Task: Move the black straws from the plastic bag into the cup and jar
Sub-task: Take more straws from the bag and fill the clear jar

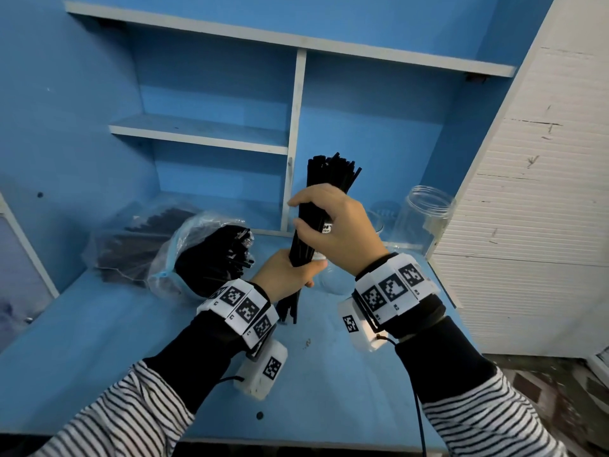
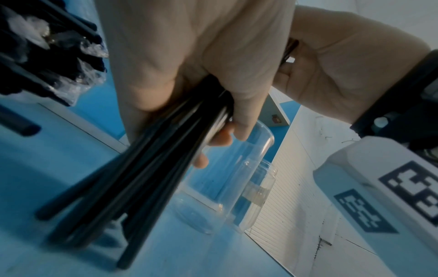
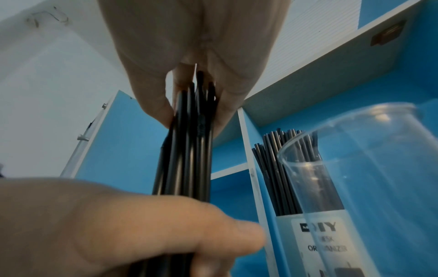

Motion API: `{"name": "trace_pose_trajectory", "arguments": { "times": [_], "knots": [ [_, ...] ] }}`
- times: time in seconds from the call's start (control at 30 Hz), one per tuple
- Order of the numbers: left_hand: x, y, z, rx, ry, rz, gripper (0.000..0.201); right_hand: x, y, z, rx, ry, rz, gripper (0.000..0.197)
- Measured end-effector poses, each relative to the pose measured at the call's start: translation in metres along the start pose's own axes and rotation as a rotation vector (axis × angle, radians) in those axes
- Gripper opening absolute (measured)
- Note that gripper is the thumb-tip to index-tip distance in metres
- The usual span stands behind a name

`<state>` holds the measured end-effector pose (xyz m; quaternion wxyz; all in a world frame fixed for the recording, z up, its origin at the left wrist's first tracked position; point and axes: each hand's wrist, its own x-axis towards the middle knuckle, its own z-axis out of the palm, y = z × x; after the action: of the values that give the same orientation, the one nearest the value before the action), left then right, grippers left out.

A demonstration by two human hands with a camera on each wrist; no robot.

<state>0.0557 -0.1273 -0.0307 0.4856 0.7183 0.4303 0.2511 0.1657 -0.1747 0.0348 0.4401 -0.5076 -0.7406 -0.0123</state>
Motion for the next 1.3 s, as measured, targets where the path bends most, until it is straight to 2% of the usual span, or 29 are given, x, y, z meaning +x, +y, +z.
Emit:
{"name": "trace_pose_trajectory", "arguments": {
  "times": [0.03, 0.13, 0.2, 0.27, 0.33, 0.4, 0.47, 0.53, 0.63, 0.67, 0.73, 0.8, 0.87, 0.93, 1.0, 1.07, 1.17, 1.3],
  "knots": [
    [-0.001, 0.002, 0.000, -0.026, 0.016, 0.008, 0.034, 0.002, -0.003, -0.005, 0.028, 0.013, 0.020, 0.036],
    [-0.003, 0.012, -0.003, -0.171, 0.096, 0.106, 0.035, 0.007, -0.009, -0.024, 0.179, 0.022, 0.210, 0.085],
    [-0.005, 0.022, -0.005, -0.263, 0.110, 0.172, 0.029, 0.010, -0.014, -0.035, 0.170, -0.042, 0.308, 0.103],
    [-0.008, 0.036, -0.006, -0.249, 0.030, 0.226, 0.022, 0.011, -0.015, -0.041, 0.127, -0.168, 0.317, 0.096],
    [-0.013, 0.048, -0.005, -0.096, -0.132, 0.255, 0.023, 0.011, -0.015, -0.042, 0.115, -0.286, 0.325, 0.079],
    [-0.017, 0.055, -0.005, -0.023, -0.328, 0.261, 0.036, 0.011, -0.012, -0.042, 0.109, -0.371, 0.320, 0.050],
    [-0.019, 0.057, -0.006, -0.076, -0.438, 0.282, 0.041, 0.011, -0.008, -0.046, 0.154, -0.380, 0.312, 0.020],
    [-0.014, 0.059, -0.004, -0.120, -0.397, 0.331, 0.033, 0.013, -0.009, -0.055, 0.165, -0.337, 0.314, 0.008],
    [-0.005, 0.062, 0.001, -0.184, -0.168, 0.430, 0.023, 0.021, -0.012, -0.070, 0.105, -0.204, 0.294, 0.015],
    [0.000, 0.061, 0.004, -0.214, -0.094, 0.449, 0.030, 0.025, -0.013, -0.075, 0.103, -0.140, 0.276, 0.017],
    [0.011, 0.055, 0.008, -0.217, 0.059, 0.488, 0.057, 0.033, -0.013, -0.088, 0.111, 0.019, 0.243, 0.019],
    [0.021, 0.047, 0.013, -0.197, 0.165, 0.485, 0.073, 0.041, -0.011, -0.101, 0.103, 0.171, 0.239, 0.021],
    [0.032, 0.038, 0.017, -0.184, 0.142, 0.402, 0.091, 0.045, -0.006, -0.109, 0.080, 0.277, 0.251, 0.024],
    [0.042, 0.029, 0.022, -0.167, 0.057, 0.298, 0.108, 0.048, 0.000, -0.112, 0.027, 0.327, 0.275, 0.030],
    [0.048, 0.025, 0.027, -0.160, -0.004, 0.235, 0.120, 0.048, 0.008, -0.110, -0.029, 0.338, 0.306, 0.034],
    [0.051, 0.025, 0.030, -0.147, -0.035, 0.212, 0.122, 0.047, 0.020, -0.104, -0.053, 0.304, 0.375, 0.033],
    [0.055, 0.025, 0.033, -0.123, -0.021, 0.221, 0.100, 0.041, 0.040, -0.088, -0.083, 0.146, 0.536, 0.034],
    [0.059, 0.022, 0.033, -0.157, -0.016, 0.221, 0.089, 0.031, 0.063, -0.069, -0.167, -0.139, 0.660, 0.025]
  ]
}}
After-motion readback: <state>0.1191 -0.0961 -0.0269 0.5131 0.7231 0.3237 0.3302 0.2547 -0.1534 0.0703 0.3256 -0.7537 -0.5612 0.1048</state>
